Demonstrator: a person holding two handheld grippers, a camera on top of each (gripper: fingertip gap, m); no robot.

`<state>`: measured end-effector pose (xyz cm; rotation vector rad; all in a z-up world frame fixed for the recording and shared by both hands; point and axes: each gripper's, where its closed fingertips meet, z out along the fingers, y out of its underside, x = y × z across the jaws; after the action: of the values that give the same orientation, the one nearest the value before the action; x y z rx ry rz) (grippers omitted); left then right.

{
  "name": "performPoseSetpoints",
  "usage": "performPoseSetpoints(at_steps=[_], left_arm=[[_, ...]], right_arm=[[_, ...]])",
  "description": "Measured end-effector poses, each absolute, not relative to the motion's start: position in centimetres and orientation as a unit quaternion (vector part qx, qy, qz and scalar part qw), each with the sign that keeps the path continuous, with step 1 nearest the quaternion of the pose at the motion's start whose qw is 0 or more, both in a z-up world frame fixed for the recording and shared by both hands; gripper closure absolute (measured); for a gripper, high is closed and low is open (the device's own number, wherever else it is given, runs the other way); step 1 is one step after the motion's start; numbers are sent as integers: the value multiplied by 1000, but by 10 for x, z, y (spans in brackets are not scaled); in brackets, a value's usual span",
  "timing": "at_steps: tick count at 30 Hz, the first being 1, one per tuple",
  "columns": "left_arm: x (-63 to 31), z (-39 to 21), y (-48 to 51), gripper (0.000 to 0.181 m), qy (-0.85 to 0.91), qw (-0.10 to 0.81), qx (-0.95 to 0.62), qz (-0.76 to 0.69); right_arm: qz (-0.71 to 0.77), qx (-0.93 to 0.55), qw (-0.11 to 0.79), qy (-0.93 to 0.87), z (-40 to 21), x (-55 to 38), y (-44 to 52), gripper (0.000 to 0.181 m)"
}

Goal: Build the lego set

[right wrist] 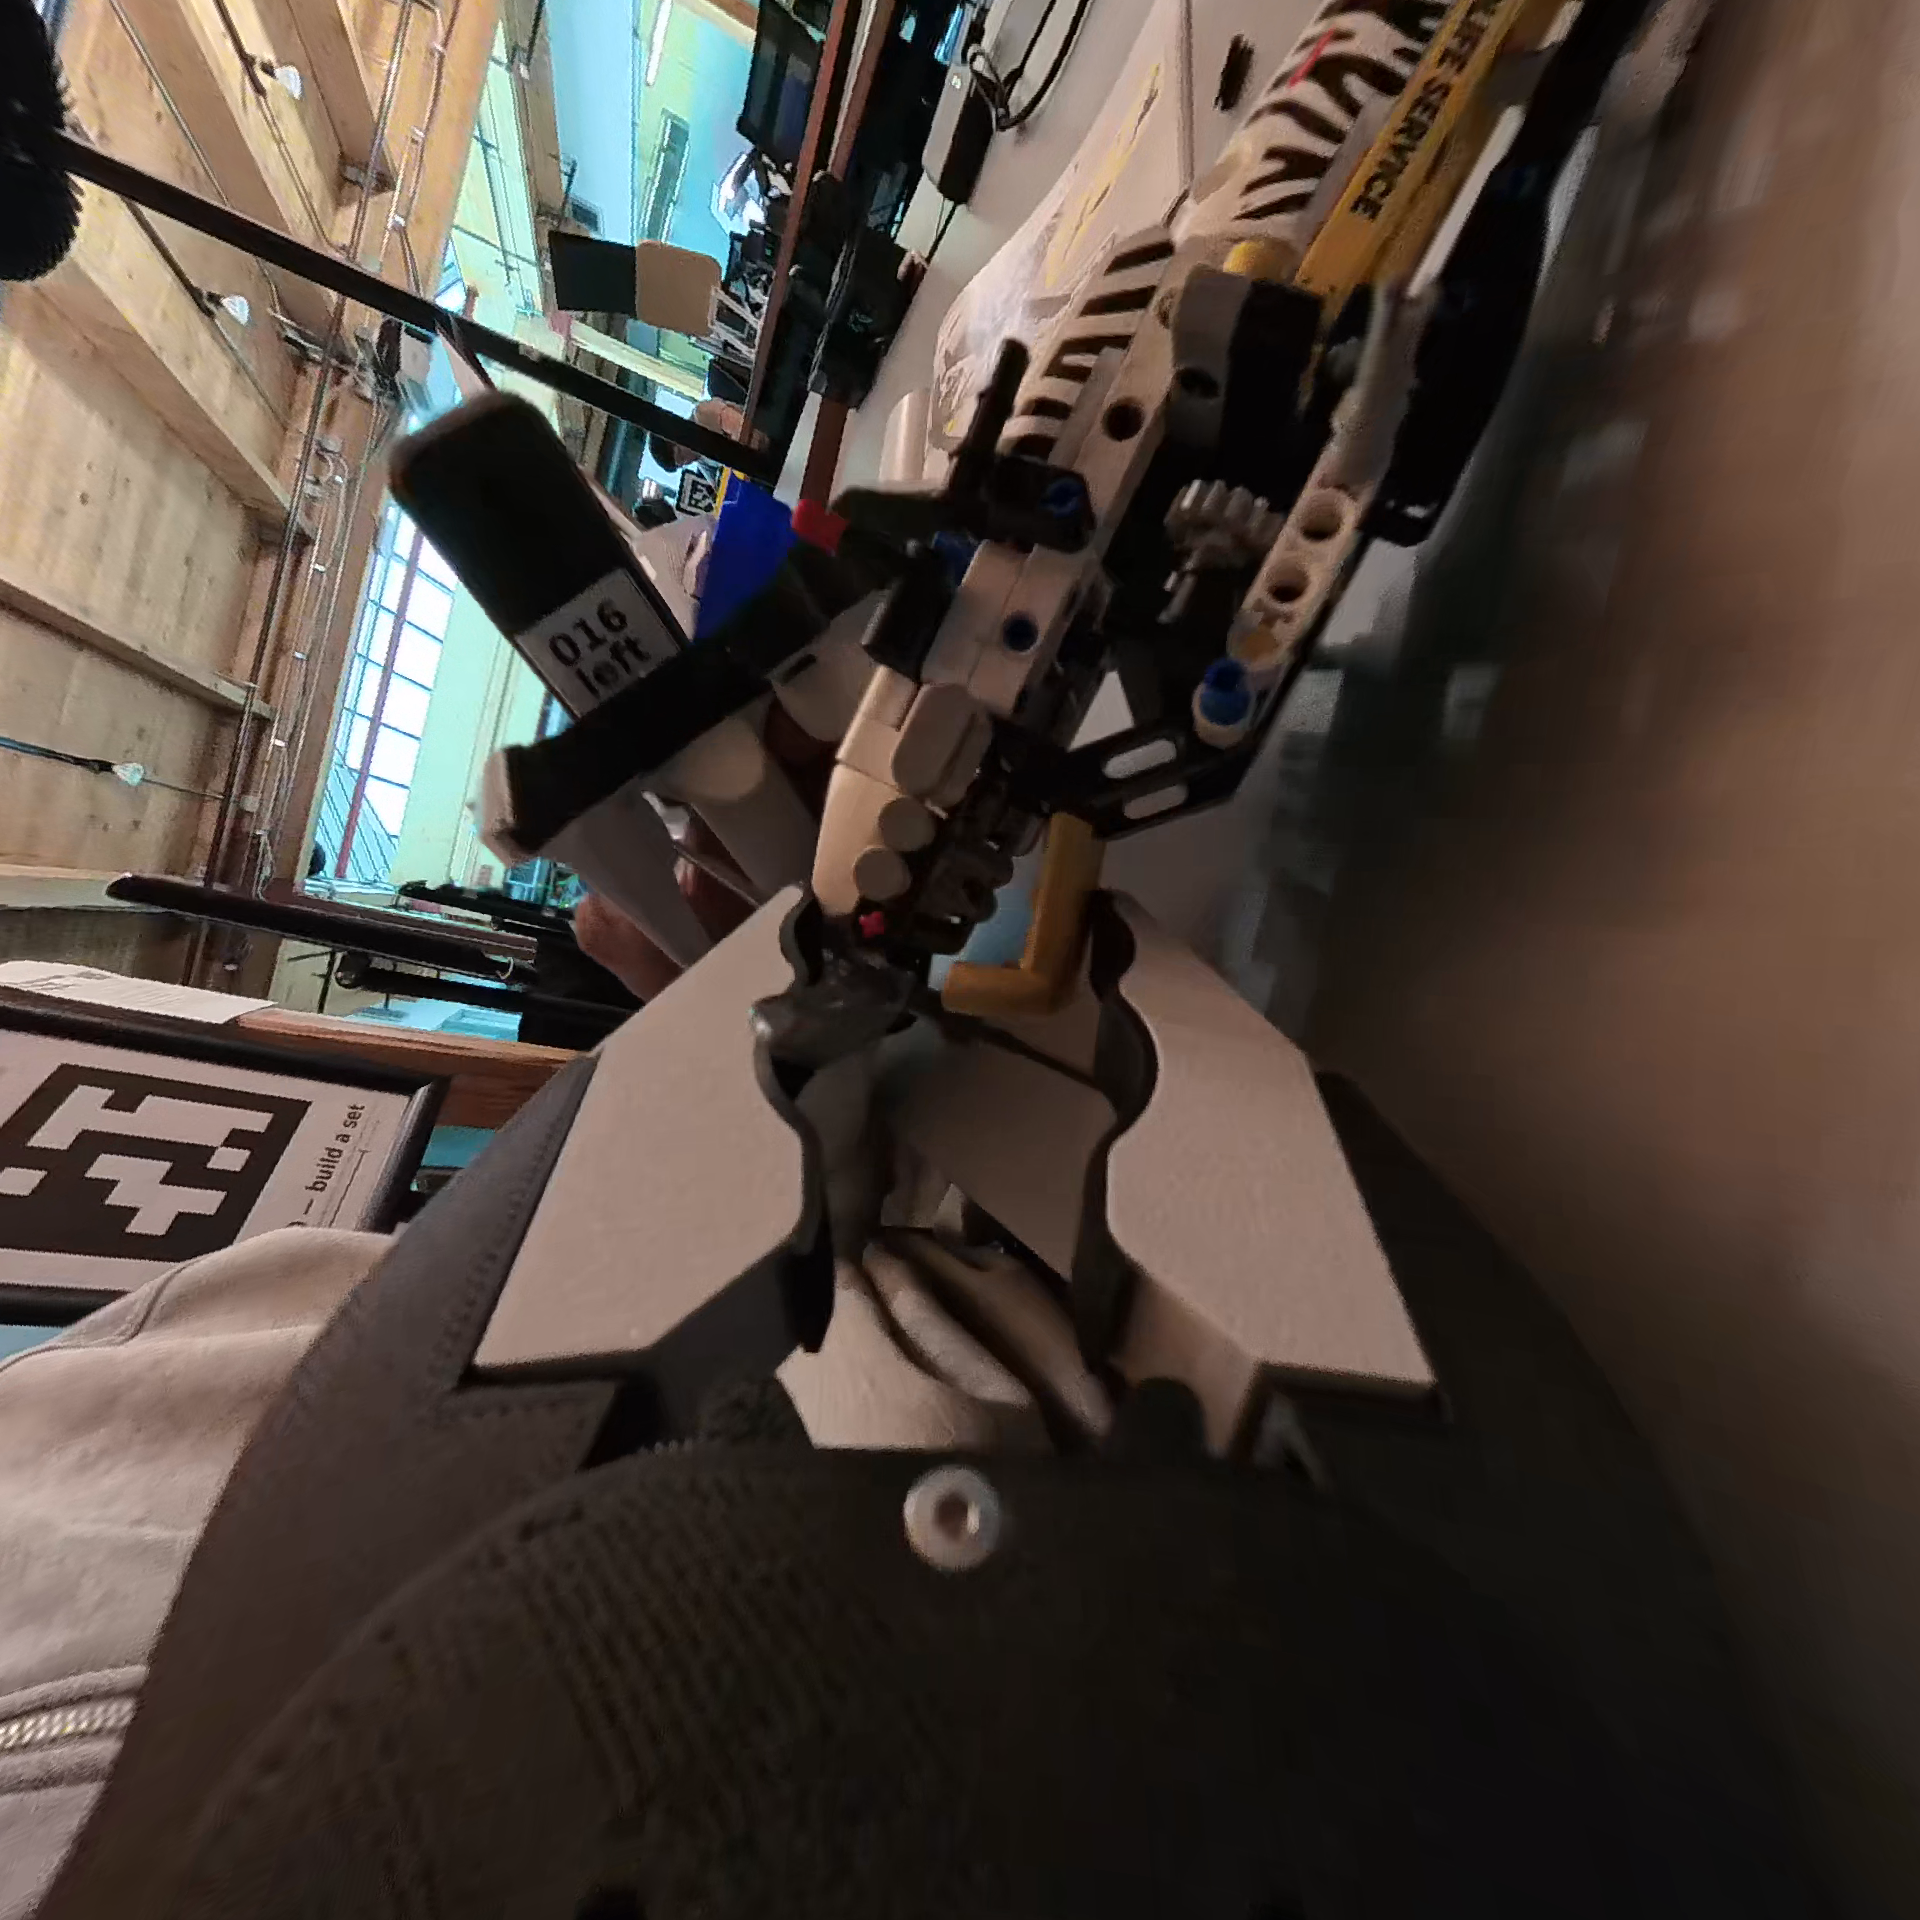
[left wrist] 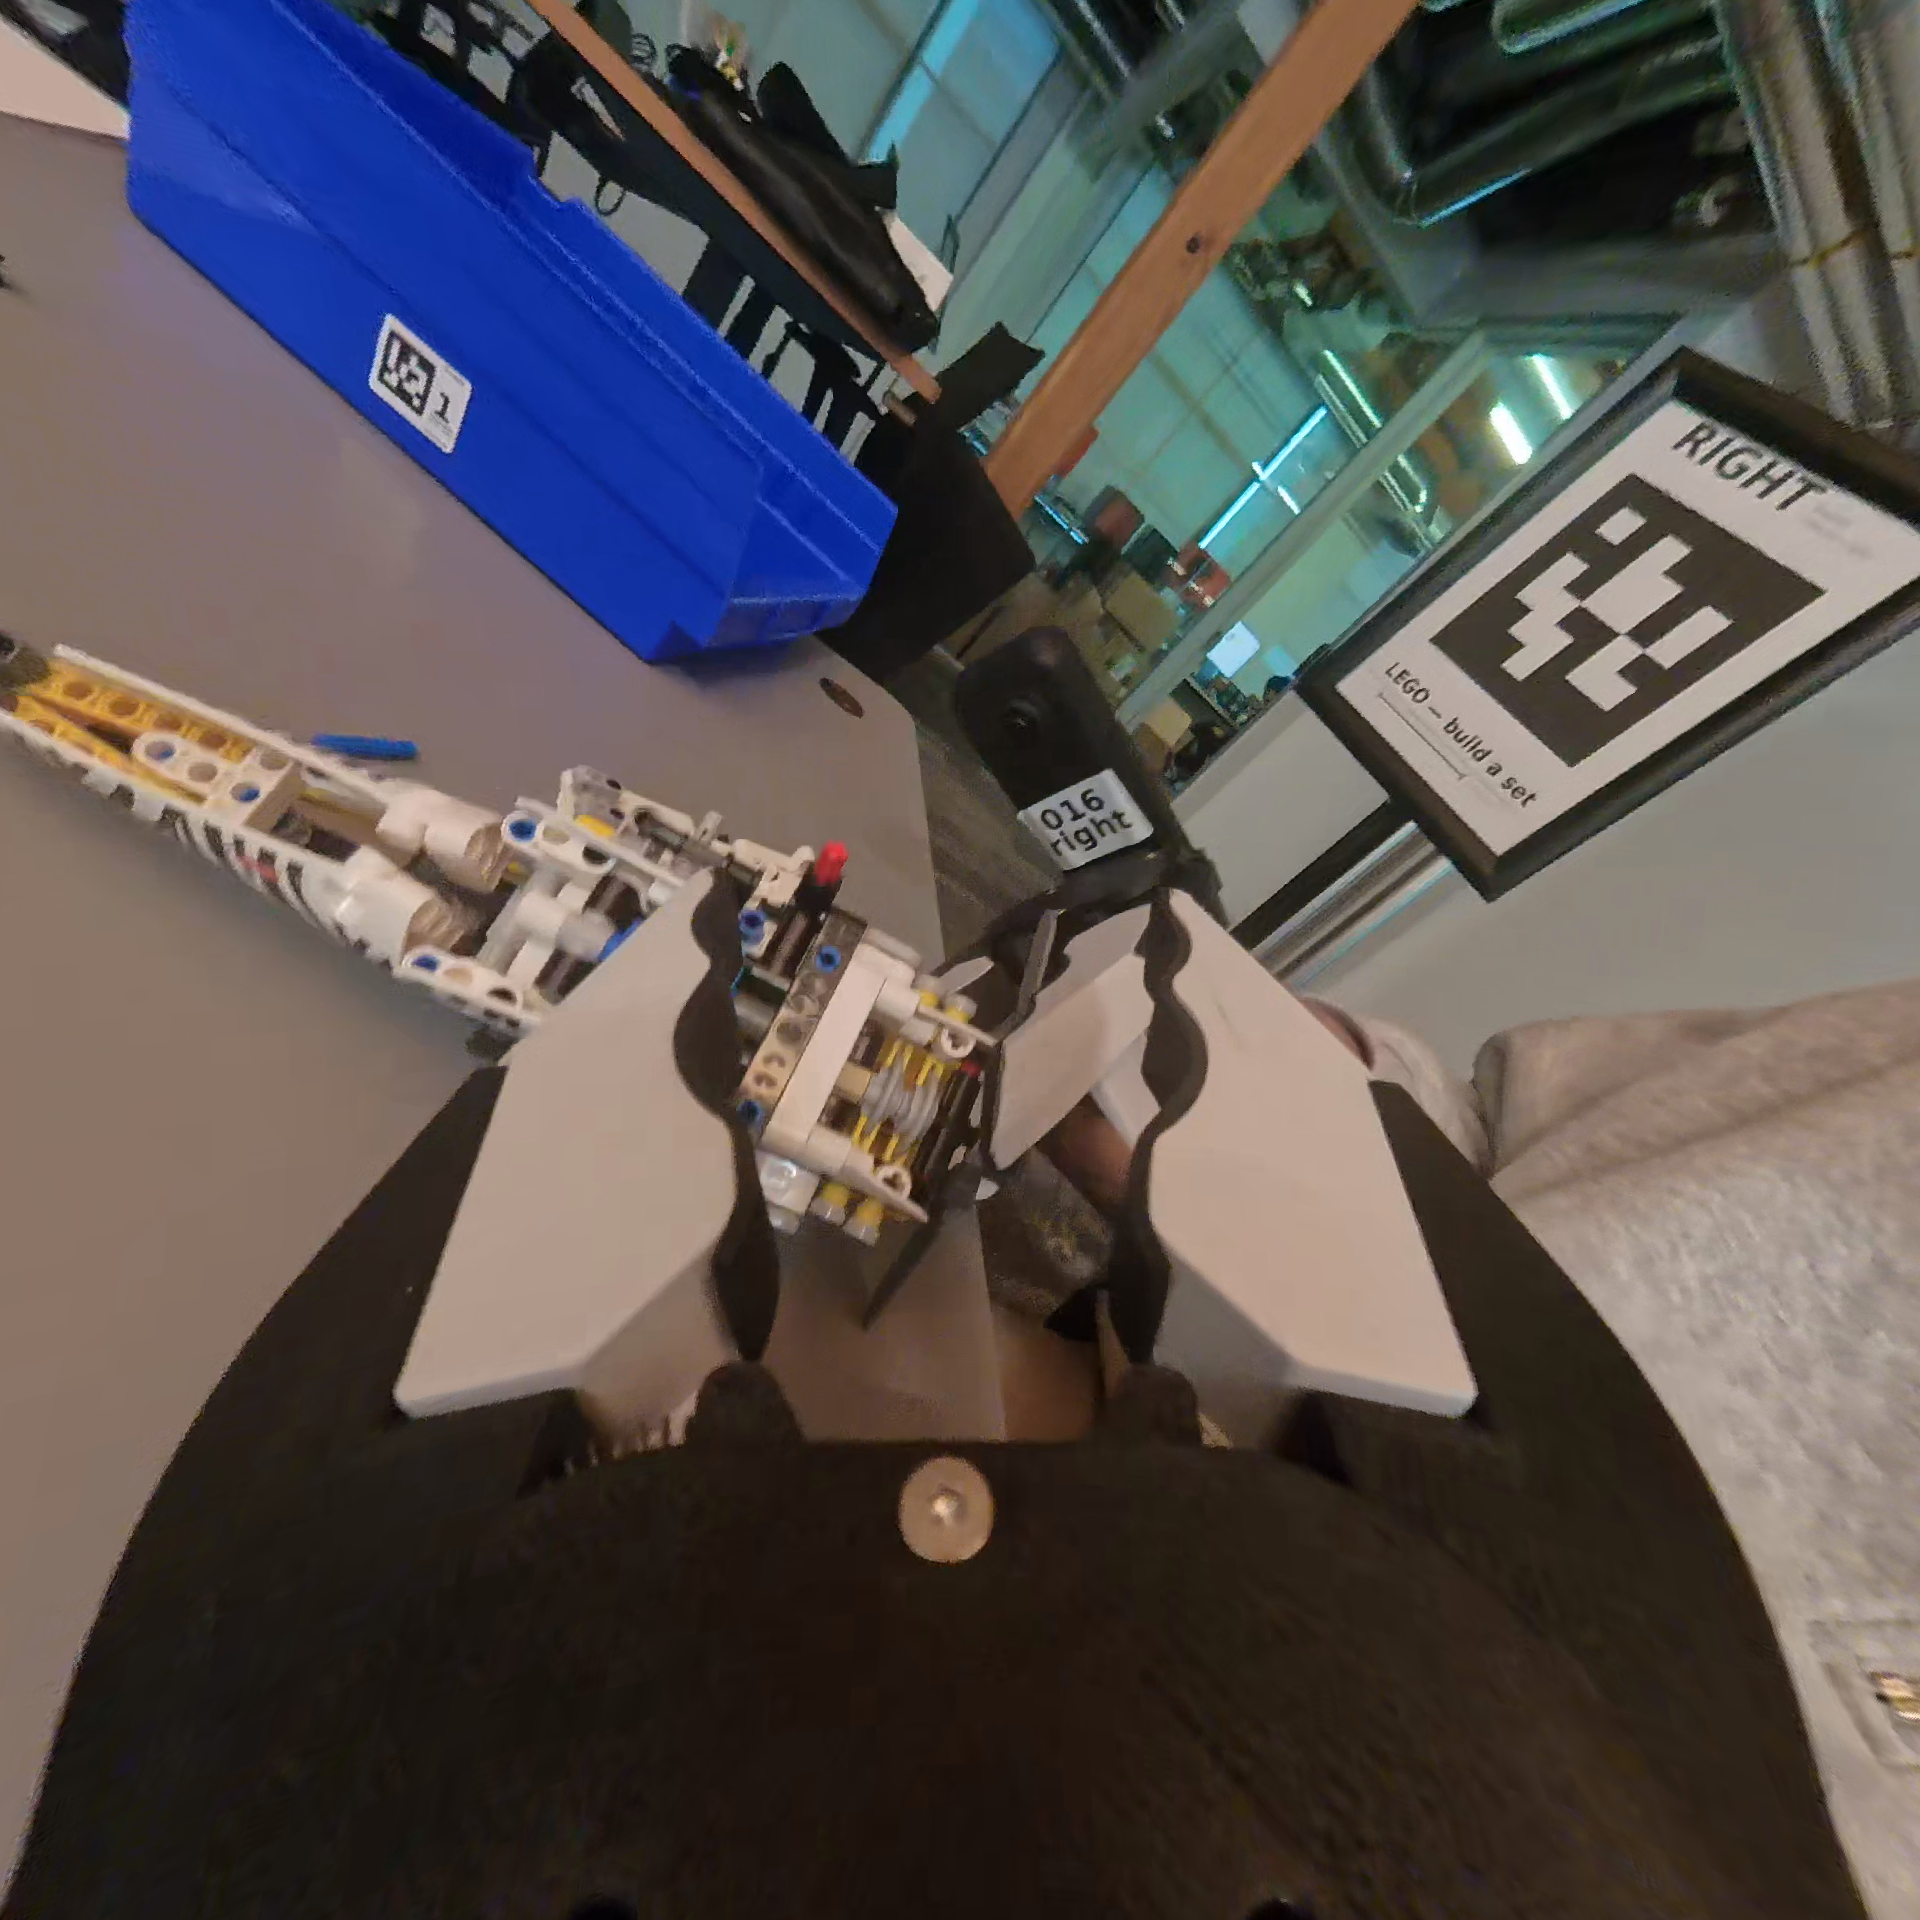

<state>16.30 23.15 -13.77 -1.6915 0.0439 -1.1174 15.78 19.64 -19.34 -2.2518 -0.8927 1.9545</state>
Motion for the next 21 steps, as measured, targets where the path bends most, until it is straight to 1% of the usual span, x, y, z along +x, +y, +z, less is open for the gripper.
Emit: performPoseSetpoints(at_steps=[2,4,6,8,9,11,13,14,15,16,17,21], left_arm=[[157,-127,229,105,11,537,-700,-471],[148,-122,220,103,-1,548,-698,-461],[139,-134,210,101,-19,546,-723,-422],[136,-151,198,99,-38,537,-747,-391],[139,-157,193,98,-50,532,-753,-385],[151,-167,186,95,-70,520,-755,-392],[167,-174,187,90,-79,503,-756,-411],[175,-176,189,89,-76,497,-756,-419],[181,-179,192,89,-72,492,-759,-421],[186,-183,195,89,-66,486,-765,-418],[190,-187,198,88,-59,479,-772,-414],[190,-192,206,87,-30,475,-800,-365]], right_arm=[[623,-723,18,-299,-194,159,196,129],[617,-723,20,-310,-195,167,200,123],[615,-724,27,-311,-193,179,208,116],[613,-724,47,-313,-189,191,220,114],[613,-722,65,-315,-186,196,227,115],[614,-711,98,-329,-179,202,234,121],[603,-707,115,-352,-180,203,234,126],[581,-715,122,-369,-186,204,234,121],[554,-724,129,-390,-196,205,234,121],[533,-730,132,-407,-203,206,232,129],[521,-734,130,-415,-208,206,230,134],[541,-728,113,-406,-208,196,213,137]])
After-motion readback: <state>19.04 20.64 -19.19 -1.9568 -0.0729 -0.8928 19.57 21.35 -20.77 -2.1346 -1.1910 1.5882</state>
